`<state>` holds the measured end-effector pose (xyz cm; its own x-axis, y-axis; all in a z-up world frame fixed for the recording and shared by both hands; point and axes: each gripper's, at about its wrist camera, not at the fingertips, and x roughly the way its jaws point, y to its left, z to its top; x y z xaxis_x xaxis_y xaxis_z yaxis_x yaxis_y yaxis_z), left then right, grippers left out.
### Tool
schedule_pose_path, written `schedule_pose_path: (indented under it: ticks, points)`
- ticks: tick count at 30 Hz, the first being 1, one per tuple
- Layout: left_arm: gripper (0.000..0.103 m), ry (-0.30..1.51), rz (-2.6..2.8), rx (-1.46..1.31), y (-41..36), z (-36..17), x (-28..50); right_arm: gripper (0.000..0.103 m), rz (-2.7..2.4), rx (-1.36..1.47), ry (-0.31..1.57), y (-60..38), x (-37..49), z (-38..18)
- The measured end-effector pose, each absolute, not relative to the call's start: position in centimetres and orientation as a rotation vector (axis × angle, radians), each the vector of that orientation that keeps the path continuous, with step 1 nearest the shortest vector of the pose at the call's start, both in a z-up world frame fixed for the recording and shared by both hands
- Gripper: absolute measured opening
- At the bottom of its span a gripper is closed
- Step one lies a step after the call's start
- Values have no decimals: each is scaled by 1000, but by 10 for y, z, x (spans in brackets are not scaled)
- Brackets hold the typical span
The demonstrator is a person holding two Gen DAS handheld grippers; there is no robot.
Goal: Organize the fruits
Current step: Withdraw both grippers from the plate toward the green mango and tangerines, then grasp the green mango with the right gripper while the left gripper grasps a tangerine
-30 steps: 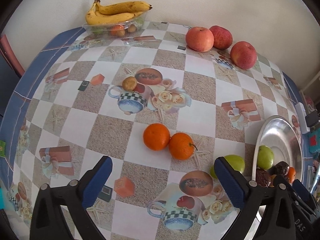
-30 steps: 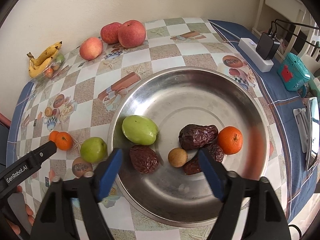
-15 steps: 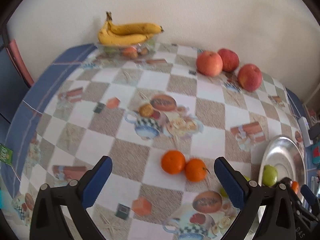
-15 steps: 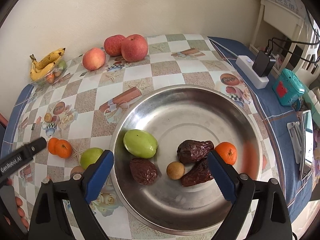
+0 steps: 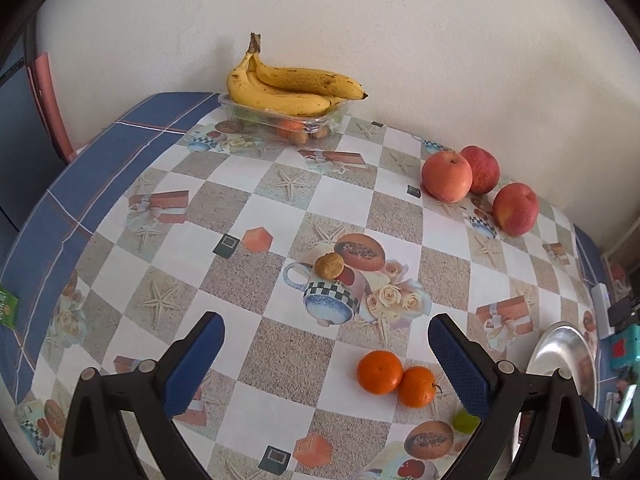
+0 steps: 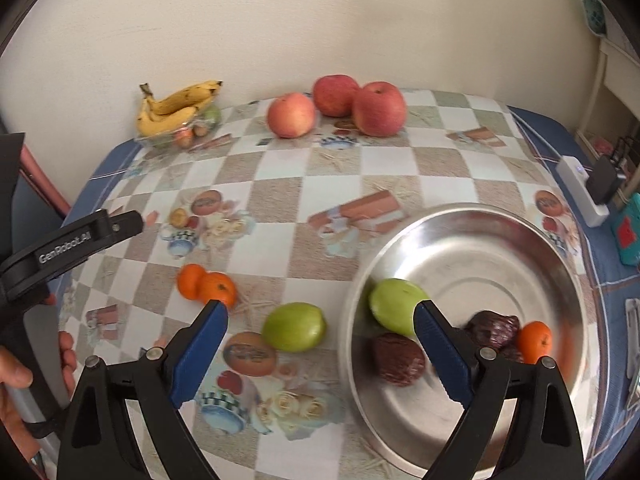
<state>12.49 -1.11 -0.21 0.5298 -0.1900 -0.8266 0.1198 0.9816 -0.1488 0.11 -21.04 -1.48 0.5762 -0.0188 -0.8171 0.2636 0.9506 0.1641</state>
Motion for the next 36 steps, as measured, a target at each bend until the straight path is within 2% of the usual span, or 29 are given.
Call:
schedule_pose_path:
  ticks: [5, 10, 11, 13, 14, 16, 19, 28, 32, 36]
  points:
    - [103, 1023, -261, -91, -17, -3, 127, 94, -130, 255, 943, -198, 10, -13]
    - [102, 1055, -287, -72, -27, -15, 128, 75, -114, 246, 977, -194, 19, -22]
    - [101, 1069, -296, -76, -28, -18, 128, 75, -115, 242, 988, -193, 20, -24]
    - [94, 1095, -306, -79, -30, -25, 129, 74, -112, 227, 1010, -190, 23, -28]
    - [89, 1112, -308, -77, -32, -29, 130, 69, -107, 221, 1022, -189, 24, -31]
    - [88, 1136, -307, -76, -33, -37, 130, 59, -99, 205, 1046, -185, 27, -36]
    - [78, 1178, -314, -107, -33, -47, 131, 59, -110, 170, 1085, -180, 32, -48]
    - [65, 1231, -319, -105, -37, -62, 131, 59, -143, 79, 1145, -173, 38, -66]
    - [52, 1255, -336, -125, -38, -66, 130, 59, -148, 45, 1160, -170, 40, -70]
    - [51, 1255, -340, -112, -41, -65, 129, 59, -156, 16, 1168, -167, 40, -71]
